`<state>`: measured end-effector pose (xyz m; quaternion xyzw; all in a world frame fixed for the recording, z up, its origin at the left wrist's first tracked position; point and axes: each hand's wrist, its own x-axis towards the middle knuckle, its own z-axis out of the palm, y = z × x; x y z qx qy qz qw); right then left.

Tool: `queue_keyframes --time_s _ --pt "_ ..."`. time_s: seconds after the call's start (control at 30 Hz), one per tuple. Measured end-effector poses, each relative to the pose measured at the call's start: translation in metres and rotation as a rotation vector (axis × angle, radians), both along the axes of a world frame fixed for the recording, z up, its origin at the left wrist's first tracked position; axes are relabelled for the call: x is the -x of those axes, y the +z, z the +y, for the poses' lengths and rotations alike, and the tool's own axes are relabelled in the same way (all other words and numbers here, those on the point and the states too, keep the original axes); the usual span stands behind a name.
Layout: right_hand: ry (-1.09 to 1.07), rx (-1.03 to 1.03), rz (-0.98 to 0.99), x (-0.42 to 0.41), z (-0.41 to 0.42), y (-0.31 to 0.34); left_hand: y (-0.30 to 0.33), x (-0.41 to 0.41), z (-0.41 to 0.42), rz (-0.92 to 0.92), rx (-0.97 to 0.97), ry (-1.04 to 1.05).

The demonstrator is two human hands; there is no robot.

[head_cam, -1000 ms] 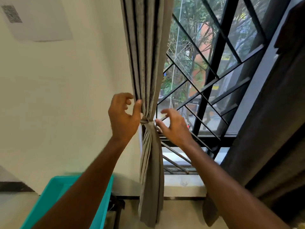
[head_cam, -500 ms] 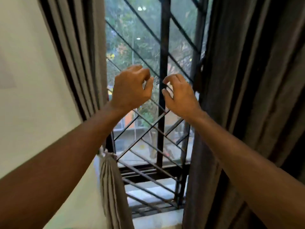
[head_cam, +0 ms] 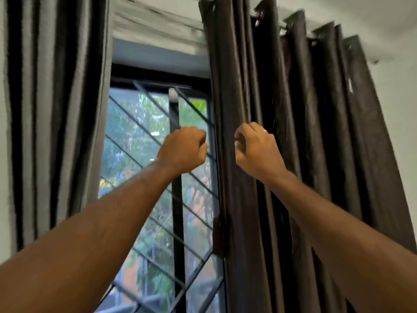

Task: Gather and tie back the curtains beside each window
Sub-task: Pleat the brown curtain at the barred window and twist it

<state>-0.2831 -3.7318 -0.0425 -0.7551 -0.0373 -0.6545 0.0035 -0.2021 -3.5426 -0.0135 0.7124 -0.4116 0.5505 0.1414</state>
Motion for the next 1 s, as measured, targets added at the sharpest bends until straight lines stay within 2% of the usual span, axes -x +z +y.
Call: queue_keyframes --time_s 0.17,0.3,0.67,0.8,1.0 --pt "-0.039 -0.044 -0.097 0.011 -0.022 0.044 0.051 0.027 -0.038 -0.009 0.105 -0.013" --pt "0.040 -0.102 -0.132 0.015 -0.044 0.068 0.077 0.041 -0.071 0.051 0.251 -0.004" --pt "0.204 -0.098 0.000 0.018 -0.104 0.119 0.103 0.044 -0.147 0.223 0.546 0.193" --pt "0.344 -0.136 0.106 0.011 -0.104 0.127 0.108 0.030 -0.134 0.217 0.609 0.296" --pt "0.394 -0.160 0.246 -0.009 -0.084 0.133 0.118 0.005 -0.040 0.213 0.842 0.470"
